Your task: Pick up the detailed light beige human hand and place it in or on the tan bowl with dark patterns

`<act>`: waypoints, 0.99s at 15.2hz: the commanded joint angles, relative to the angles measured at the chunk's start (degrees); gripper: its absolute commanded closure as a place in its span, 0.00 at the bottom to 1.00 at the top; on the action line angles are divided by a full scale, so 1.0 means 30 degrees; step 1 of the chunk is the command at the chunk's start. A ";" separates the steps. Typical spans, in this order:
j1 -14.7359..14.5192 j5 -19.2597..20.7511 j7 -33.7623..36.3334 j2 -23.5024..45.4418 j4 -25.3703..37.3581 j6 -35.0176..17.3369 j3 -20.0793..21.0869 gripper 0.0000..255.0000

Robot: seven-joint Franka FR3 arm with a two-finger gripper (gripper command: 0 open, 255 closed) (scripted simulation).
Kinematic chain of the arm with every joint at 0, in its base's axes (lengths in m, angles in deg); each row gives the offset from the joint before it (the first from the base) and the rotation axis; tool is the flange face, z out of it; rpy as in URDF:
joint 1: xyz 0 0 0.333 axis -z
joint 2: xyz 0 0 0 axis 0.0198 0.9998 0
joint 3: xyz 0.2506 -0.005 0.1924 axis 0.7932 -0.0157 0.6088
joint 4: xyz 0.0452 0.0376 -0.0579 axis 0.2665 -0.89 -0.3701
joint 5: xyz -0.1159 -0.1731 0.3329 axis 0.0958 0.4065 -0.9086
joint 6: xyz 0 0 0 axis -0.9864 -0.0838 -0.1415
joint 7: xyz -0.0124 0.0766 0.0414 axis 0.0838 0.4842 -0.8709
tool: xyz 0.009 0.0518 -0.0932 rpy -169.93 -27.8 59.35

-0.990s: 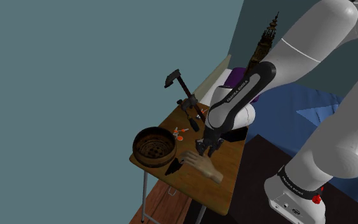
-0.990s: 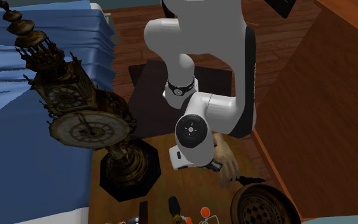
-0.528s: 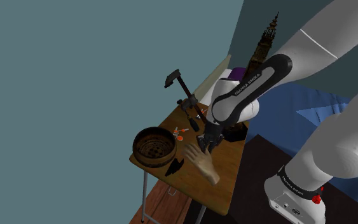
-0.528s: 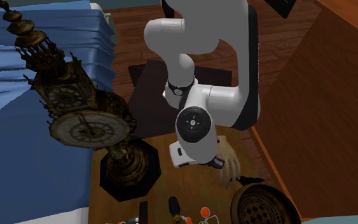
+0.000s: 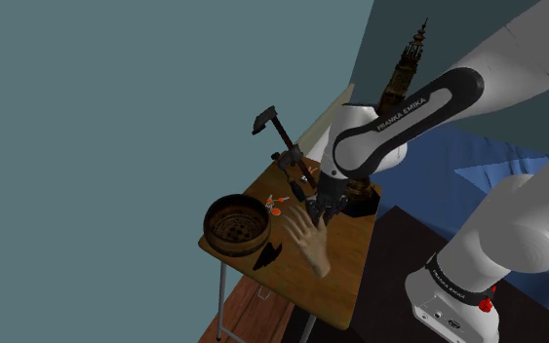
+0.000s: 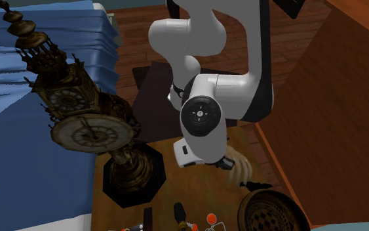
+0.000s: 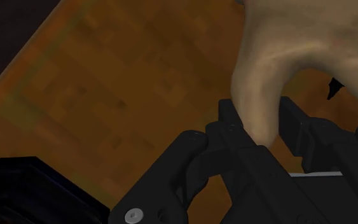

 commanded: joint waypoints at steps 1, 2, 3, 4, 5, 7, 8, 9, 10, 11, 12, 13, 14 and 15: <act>0.0026 0.0178 0.0264 -0.0755 0.0035 0.0779 -0.0012 1.00; 0.0051 0.0267 0.0365 -0.1070 0.0079 0.1134 -0.0033 1.00; 0.0076 0.0355 0.0462 -0.1378 0.0130 0.1488 -0.0054 1.00; 0.0101 0.0440 0.0557 -0.1679 0.0187 0.1841 -0.0077 1.00; 0.0124 0.0523 0.0649 -0.1973 0.0250 0.2192 -0.0101 1.00; 0.0170 0.0683 0.0825 -0.2538 0.0392 0.2891 -0.0153 1.00; 0.0192 0.0760 0.0910 -0.2810 0.0471 0.3237 -0.0181 1.00; 0.0213 0.0836 0.0993 -0.3074 0.0556 0.3581 -0.0210 1.00; 0.0234 0.0910 0.1074 -0.3331 0.0647 0.3924 -0.0240 1.00; 0.0254 0.0983 0.1153 -0.3580 0.0742 0.4263 -0.0271 1.00; 0.0274 0.1054 0.1230 -0.3822 0.0843 0.4601 -0.0304 1.00; 0.0293 0.1124 0.1306 -0.4056 0.0949 0.4936 -0.0336 1.00; 0.0312 0.1193 0.1380 -0.4282 0.1061 0.5269 -0.0370 1.00; 0.0331 0.1260 0.1453 -0.4501 0.1177 0.5599 -0.0405 1.00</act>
